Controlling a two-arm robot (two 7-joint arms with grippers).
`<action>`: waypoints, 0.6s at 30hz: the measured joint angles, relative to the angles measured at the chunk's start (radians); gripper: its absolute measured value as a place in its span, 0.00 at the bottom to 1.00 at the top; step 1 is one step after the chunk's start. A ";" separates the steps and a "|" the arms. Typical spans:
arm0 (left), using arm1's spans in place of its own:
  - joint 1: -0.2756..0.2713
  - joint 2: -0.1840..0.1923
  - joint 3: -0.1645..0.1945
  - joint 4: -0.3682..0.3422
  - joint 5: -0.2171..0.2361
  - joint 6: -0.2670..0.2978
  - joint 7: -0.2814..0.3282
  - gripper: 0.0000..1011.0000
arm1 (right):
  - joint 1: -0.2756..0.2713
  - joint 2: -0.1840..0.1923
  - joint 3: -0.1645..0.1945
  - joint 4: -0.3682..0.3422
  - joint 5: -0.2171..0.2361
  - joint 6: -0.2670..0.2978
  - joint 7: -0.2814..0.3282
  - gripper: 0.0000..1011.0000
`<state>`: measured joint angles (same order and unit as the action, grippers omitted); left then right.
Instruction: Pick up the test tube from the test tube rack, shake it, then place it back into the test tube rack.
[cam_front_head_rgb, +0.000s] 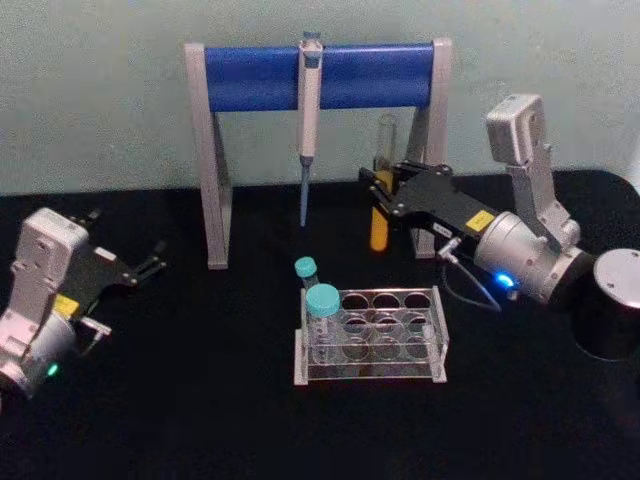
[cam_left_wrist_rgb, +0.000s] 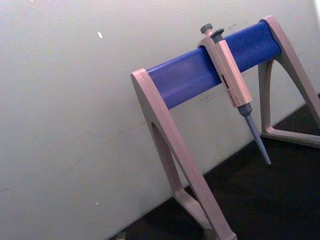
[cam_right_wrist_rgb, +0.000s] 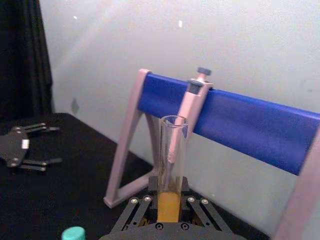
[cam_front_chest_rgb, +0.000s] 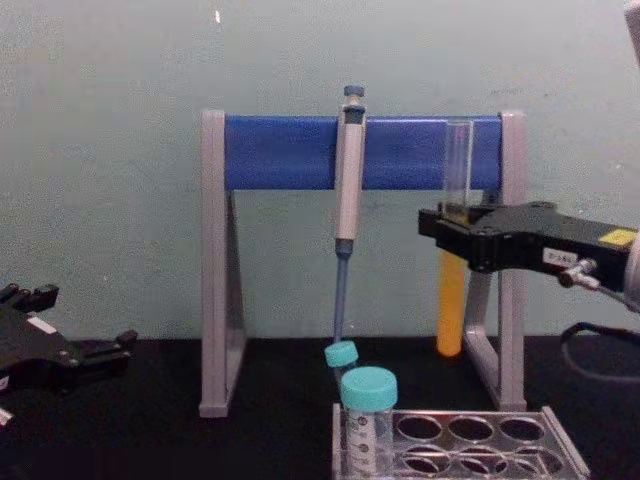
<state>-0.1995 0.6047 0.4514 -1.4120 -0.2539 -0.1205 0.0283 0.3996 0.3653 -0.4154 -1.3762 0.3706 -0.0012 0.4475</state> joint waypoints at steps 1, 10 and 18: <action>0.000 0.000 0.000 0.000 0.000 0.000 0.000 0.99 | -0.002 0.005 0.006 0.001 -0.002 -0.001 -0.002 0.23; 0.000 0.000 0.000 0.000 0.000 0.000 0.000 0.99 | -0.045 0.045 0.047 -0.045 -0.005 -0.001 -0.006 0.23; 0.000 0.000 0.000 0.000 0.000 0.000 0.000 0.99 | -0.122 0.089 0.084 -0.139 0.018 0.005 -0.004 0.23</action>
<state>-0.1995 0.6047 0.4514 -1.4120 -0.2539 -0.1205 0.0283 0.2774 0.4540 -0.3318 -1.5149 0.3886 0.0041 0.4435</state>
